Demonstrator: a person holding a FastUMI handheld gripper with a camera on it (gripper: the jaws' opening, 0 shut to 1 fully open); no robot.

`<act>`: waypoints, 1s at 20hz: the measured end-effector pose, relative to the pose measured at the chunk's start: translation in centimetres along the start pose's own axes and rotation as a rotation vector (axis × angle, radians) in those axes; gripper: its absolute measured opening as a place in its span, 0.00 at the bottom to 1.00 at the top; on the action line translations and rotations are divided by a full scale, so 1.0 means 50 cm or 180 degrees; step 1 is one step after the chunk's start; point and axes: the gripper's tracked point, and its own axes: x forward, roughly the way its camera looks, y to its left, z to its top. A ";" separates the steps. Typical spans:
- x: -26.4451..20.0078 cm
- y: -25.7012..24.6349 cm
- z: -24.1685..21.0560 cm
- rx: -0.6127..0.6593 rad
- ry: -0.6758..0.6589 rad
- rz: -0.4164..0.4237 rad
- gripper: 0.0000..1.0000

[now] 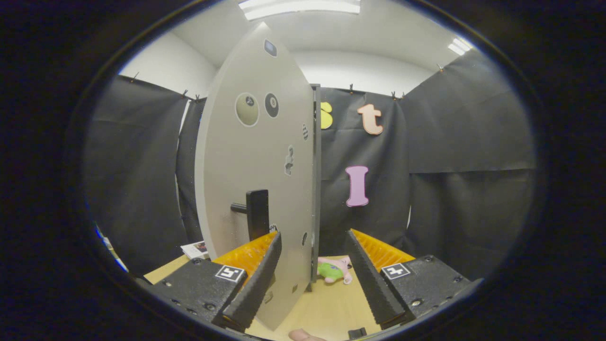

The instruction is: Open the shoe cabinet door, grab the shoes and put them into the shoe cabinet, then close the shoe cabinet door.

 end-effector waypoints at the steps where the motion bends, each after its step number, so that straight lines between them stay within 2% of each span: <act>1: 0.004 0.010 -0.001 0.0025 0.0006 0.0023 0.91; 5: 0.021 0.055 -0.011 0.0058 0.0052 0.0124 0.91; 11: 0.103 0.126 -0.035 0.0087 0.0145 0.0133 0.91; 15: 0.165 0.215 -0.070 0.0251 0.0312 0.0328 0.91; 20: 0.218 0.283 -0.075 0.0197 0.0219 0.0348 0.92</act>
